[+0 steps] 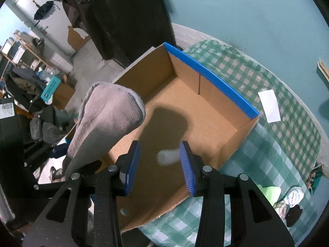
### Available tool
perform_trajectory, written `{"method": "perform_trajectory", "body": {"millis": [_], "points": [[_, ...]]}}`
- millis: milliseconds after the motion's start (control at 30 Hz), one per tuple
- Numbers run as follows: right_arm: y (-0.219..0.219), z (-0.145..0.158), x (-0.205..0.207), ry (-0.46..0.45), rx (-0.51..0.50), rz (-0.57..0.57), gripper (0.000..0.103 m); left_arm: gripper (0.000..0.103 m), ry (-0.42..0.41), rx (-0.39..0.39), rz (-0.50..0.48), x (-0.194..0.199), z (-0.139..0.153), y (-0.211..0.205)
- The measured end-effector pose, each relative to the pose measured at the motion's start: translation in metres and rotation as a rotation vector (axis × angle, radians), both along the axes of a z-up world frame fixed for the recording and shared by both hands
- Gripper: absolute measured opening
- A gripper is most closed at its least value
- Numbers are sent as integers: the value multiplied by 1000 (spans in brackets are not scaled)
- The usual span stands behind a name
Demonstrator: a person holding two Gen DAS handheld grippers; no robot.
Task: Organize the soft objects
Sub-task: 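Lower the towel into the box and open the left tool while the right tool drops the tube in, then withdraw both open tools from the box back over the table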
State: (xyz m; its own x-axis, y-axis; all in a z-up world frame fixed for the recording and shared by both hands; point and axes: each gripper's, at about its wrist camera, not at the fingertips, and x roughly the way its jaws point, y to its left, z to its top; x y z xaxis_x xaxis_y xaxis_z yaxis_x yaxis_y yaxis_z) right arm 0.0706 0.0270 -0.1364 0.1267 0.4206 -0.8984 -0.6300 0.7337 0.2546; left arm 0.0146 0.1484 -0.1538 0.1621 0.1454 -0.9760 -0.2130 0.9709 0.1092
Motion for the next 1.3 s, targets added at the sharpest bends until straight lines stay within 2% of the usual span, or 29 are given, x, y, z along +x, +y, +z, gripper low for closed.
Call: {"method": "perform_trajectory", "body": {"millis": [67, 200, 767, 1300], "points": [[-2, 1, 0, -1, 3, -2, 40, 58, -2, -7, -4, 0, 1, -1], [-10, 4, 0, 4, 14, -15, 40, 81, -27, 21, -18, 1, 5, -7], [-58, 28, -14, -45, 17, -54, 40, 81, -71, 3, -65, -5, 30, -39], [-159, 30, -25, -45, -18, -179, 46, 81, -82, -15, -187, -10, 39, -106]]}}
